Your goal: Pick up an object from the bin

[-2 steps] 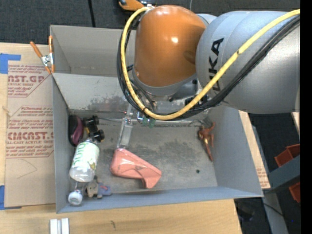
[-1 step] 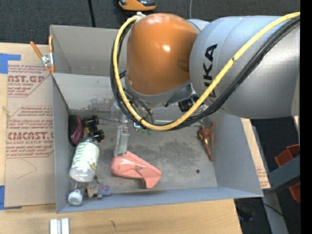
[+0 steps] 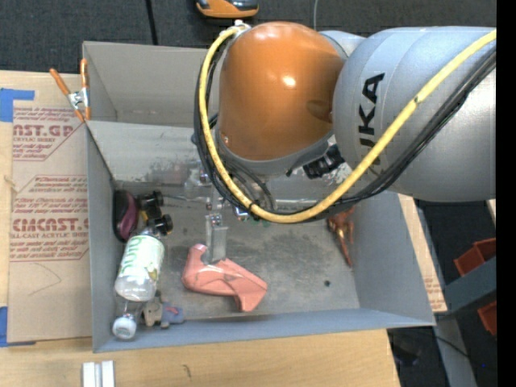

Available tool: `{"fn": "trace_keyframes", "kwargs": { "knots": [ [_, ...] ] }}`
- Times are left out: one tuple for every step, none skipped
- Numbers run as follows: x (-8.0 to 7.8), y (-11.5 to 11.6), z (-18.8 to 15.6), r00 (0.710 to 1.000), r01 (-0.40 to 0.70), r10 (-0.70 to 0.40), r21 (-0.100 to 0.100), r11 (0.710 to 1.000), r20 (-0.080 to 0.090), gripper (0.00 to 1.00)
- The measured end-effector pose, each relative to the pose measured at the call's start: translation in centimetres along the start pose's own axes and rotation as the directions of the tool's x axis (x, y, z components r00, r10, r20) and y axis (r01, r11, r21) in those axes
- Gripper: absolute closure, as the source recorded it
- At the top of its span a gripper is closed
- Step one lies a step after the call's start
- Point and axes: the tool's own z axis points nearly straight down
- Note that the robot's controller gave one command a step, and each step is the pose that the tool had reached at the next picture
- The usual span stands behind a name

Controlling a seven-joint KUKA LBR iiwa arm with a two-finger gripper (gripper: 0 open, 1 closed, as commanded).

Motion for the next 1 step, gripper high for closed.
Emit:
{"fn": "trace_keyframes", "kwargs": {
  "knots": [
    [1.83, -2.56, -0.77, 0.964, -0.266, 0.266, 0.000, 0.964, 0.000, 0.00]
  ]
}}
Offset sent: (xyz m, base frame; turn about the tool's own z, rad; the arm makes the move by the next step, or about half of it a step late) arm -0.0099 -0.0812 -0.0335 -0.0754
